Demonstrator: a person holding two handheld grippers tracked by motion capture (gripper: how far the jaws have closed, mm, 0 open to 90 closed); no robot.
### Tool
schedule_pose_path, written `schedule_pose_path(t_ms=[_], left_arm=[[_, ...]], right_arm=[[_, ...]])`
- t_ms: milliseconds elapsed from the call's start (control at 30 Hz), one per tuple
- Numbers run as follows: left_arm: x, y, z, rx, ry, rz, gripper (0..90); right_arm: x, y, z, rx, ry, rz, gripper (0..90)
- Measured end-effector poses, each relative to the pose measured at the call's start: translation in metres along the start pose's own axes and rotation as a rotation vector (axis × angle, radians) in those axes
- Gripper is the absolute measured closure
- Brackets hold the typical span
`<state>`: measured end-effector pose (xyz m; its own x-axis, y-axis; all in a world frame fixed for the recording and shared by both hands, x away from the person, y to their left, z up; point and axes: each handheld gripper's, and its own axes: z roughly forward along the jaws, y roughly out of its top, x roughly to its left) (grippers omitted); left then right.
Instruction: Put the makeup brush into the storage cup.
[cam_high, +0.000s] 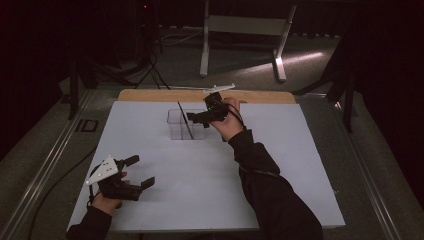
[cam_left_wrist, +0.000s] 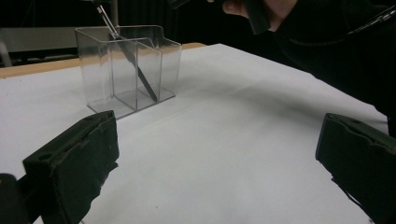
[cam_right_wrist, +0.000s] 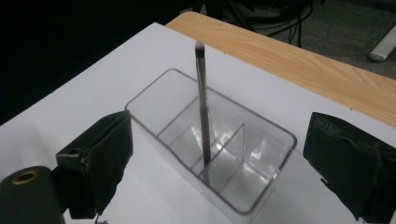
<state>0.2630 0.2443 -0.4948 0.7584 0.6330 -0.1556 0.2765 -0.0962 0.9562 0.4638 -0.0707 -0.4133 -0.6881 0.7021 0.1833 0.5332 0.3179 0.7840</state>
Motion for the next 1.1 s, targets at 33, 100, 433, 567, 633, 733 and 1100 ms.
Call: schedule_pose_path(t_ms=[33, 100, 433, 567, 633, 733, 1100], left_arm=[[0.000, 0.000, 0.000, 0.002, -0.001, 0.000, 0.9], [0.000, 0.000, 0.001, 0.005, 0.002, 0.002, 0.9], [-0.001, -0.001, 0.003, 0.018, 0.004, 0.010, 0.9], [-0.001, -0.001, 0.003, 0.018, 0.005, 0.009, 0.9], [-0.001, -0.001, 0.003, 0.019, 0.007, 0.010, 0.9], [-0.001, -0.001, 0.003, 0.020, 0.008, 0.012, 0.9], [-0.001, -0.001, 0.004, 0.027, 0.014, 0.013, 0.9]], right_arm=[[0.000, -0.001, -0.002, -0.001, -0.001, -0.006, 8.4], [-0.001, -0.003, -0.006, 0.005, -0.013, -0.019, 8.4], [-0.010, -0.015, -0.030, 0.022, -0.030, -0.037, 8.4], [-0.012, -0.020, -0.039, 0.027, -0.046, -0.061, 8.5], [-0.013, -0.023, -0.043, 0.033, -0.042, -0.062, 8.5], [-0.014, -0.028, -0.049, 0.050, -0.055, -0.087, 8.5], [-0.023, -0.053, -0.063, 0.063, -0.006, -0.094, 8.6]])
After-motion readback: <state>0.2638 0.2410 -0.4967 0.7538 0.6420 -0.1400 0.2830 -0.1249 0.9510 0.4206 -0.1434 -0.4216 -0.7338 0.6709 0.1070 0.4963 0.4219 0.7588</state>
